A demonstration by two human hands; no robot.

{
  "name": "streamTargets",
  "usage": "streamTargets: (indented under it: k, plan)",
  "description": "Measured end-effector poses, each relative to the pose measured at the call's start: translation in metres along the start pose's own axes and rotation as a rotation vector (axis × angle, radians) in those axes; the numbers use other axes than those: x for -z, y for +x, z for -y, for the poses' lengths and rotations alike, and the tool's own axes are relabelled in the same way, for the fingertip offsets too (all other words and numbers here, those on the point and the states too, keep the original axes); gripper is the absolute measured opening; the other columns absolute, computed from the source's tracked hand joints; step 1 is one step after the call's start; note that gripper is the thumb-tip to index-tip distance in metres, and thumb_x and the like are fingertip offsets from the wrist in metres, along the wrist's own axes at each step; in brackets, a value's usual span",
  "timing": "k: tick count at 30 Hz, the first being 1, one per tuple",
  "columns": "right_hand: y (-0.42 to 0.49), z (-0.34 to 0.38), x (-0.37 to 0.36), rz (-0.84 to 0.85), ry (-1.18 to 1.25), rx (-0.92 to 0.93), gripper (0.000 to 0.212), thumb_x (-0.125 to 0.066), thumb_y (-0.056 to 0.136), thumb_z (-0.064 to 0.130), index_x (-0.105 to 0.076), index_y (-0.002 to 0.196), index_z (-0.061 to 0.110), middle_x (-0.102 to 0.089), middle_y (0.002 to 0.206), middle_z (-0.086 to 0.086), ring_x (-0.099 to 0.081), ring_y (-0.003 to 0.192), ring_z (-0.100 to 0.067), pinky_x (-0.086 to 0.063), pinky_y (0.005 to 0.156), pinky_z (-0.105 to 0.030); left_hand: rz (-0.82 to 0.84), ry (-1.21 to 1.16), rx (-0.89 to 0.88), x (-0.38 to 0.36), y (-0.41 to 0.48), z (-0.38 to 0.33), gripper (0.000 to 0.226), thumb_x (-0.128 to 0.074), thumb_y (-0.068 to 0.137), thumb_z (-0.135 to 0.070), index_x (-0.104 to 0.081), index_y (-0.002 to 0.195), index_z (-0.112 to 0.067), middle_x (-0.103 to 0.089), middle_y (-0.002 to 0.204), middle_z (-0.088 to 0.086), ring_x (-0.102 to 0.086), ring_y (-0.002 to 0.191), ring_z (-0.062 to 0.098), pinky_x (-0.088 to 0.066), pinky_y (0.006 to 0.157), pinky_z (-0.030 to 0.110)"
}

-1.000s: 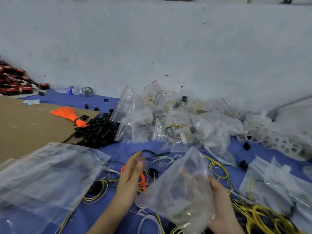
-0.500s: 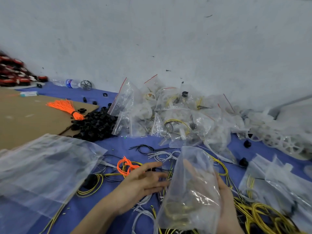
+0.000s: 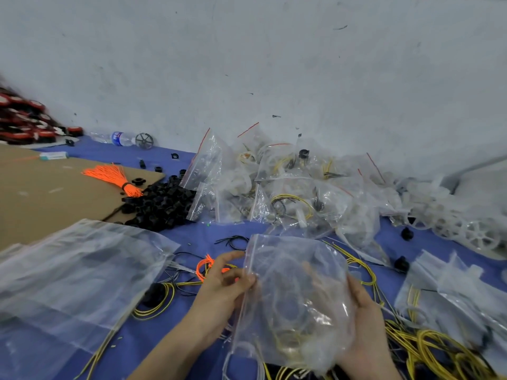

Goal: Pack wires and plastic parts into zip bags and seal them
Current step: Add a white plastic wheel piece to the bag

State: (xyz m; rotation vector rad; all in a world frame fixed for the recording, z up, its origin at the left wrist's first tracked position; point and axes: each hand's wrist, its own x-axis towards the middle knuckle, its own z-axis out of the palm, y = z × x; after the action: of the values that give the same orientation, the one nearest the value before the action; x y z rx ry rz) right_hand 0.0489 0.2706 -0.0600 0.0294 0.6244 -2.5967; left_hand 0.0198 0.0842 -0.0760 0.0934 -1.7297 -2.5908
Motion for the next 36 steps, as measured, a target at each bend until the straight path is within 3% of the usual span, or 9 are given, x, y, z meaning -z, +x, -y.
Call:
streamTargets:
  k: [7, 12, 14, 18, 22, 26, 30, 33, 36]
  plan:
    - [0.001, 0.018, -0.009, -0.261, -0.124, 0.278, 0.042, -0.044, 0.090, 0.054, -0.066, 0.107, 0.023, -0.074, 0.098, -0.006, -0.072, 0.085, -0.025, -0.058, 0.062, -0.036, -0.410, 0.141, -0.322, 0.012, 0.001, -0.007, 0.016, -0.058, 0.091, -0.003, -0.063, 0.087, -0.017, -0.067, 0.078, 0.002, -0.062, 0.072, 0.012, -0.052, 0.065, 0.022]
    - [0.013, 0.005, -0.016, -0.249, -0.463, 0.540, 0.053, -0.054, 0.082, 0.031, -0.042, 0.134, 0.039, -0.050, 0.139, -0.005, -0.051, 0.124, -0.025, -0.042, 0.096, -0.036, -0.619, 0.189, -0.608, 0.014, -0.006, -0.021, 0.037, -0.054, 0.095, -0.009, -0.044, 0.098, -0.043, -0.056, 0.091, -0.004, -0.054, 0.064, -0.003, -0.045, 0.056, 0.011]
    - [0.015, -0.002, -0.016, -0.264, -0.839, 0.641, 0.055, -0.055, 0.091, 0.023, -0.033, 0.136, 0.046, -0.029, 0.152, 0.010, -0.031, 0.138, -0.006, -0.036, 0.097, -0.020, -0.598, 0.165, -0.638, 0.012, -0.009, -0.029, 0.042, -0.052, 0.096, -0.007, -0.041, 0.104, -0.047, -0.056, 0.091, -0.005, -0.056, 0.063, -0.002, -0.046, 0.054, 0.015]
    - [0.008, -0.023, -0.011, -0.057, -1.511, 0.736, 0.054, -0.057, 0.082, 0.056, -0.035, 0.132, 0.055, -0.023, 0.148, 0.032, -0.010, 0.138, 0.013, -0.022, 0.104, -0.008, -0.423, 0.359, -0.750, -0.007, -0.025, -0.024, 0.055, -0.061, 0.091, -0.008, -0.042, 0.110, -0.057, -0.059, 0.084, -0.010, -0.061, 0.072, 0.002, -0.044, 0.057, 0.008]
    - [0.010, -0.027, -0.011, 0.032, -1.462, 0.576, 0.034, -0.060, 0.086, 0.042, -0.053, 0.119, 0.036, -0.058, 0.119, 0.020, -0.052, 0.117, 0.000, -0.042, 0.096, -0.019, -0.142, 0.734, -0.815, -0.026, -0.040, -0.002, 0.050, -0.061, 0.087, -0.029, -0.041, 0.123, -0.059, -0.062, 0.089, -0.016, -0.061, 0.086, -0.001, -0.044, 0.074, 0.011]
    - [0.011, -0.025, -0.010, 0.020, -1.326, 0.530, 0.022, -0.057, 0.086, 0.046, -0.061, 0.100, 0.030, -0.063, 0.085, 0.002, -0.058, 0.077, -0.002, -0.043, 0.070, -0.019, -0.050, 0.830, -0.876, -0.026, -0.038, -0.002, 0.051, -0.063, 0.083, -0.015, -0.049, 0.121, -0.046, -0.059, 0.096, -0.018, -0.057, 0.090, -0.009, -0.040, 0.075, 0.003]
    - [0.011, -0.024, -0.010, 0.002, -1.305, 0.510, 0.019, -0.051, 0.089, 0.041, -0.069, 0.096, 0.036, -0.069, 0.081, 0.005, -0.061, 0.074, -0.002, -0.045, 0.067, -0.022, 0.003, 0.938, -0.936, -0.027, -0.035, 0.002, 0.035, -0.058, 0.083, -0.024, -0.053, 0.115, -0.035, -0.049, 0.087, -0.014, -0.050, 0.079, -0.004, -0.039, 0.070, 0.006]
    - [0.010, -0.025, -0.009, -0.015, -1.295, 0.524, 0.028, -0.047, 0.088, 0.044, -0.069, 0.087, 0.027, -0.057, 0.072, -0.020, -0.052, 0.063, -0.029, -0.040, 0.062, -0.037, 0.033, 1.033, -0.933, -0.025, -0.034, 0.005, 0.030, -0.056, 0.084, -0.030, -0.053, 0.115, -0.030, -0.048, 0.082, -0.009, -0.045, 0.074, 0.001, -0.038, 0.066, 0.011]
    - [0.011, -0.024, -0.007, -0.034, -1.208, 0.495, 0.031, -0.046, 0.090, 0.037, -0.072, 0.090, 0.021, -0.065, 0.087, -0.024, -0.061, 0.088, -0.042, -0.049, 0.080, -0.052, 0.041, 1.012, -0.909, -0.024, -0.033, 0.004, 0.019, -0.055, 0.089, -0.031, -0.056, 0.108, -0.032, -0.052, 0.085, -0.013, -0.048, 0.079, -0.003, -0.038, 0.070, 0.008]
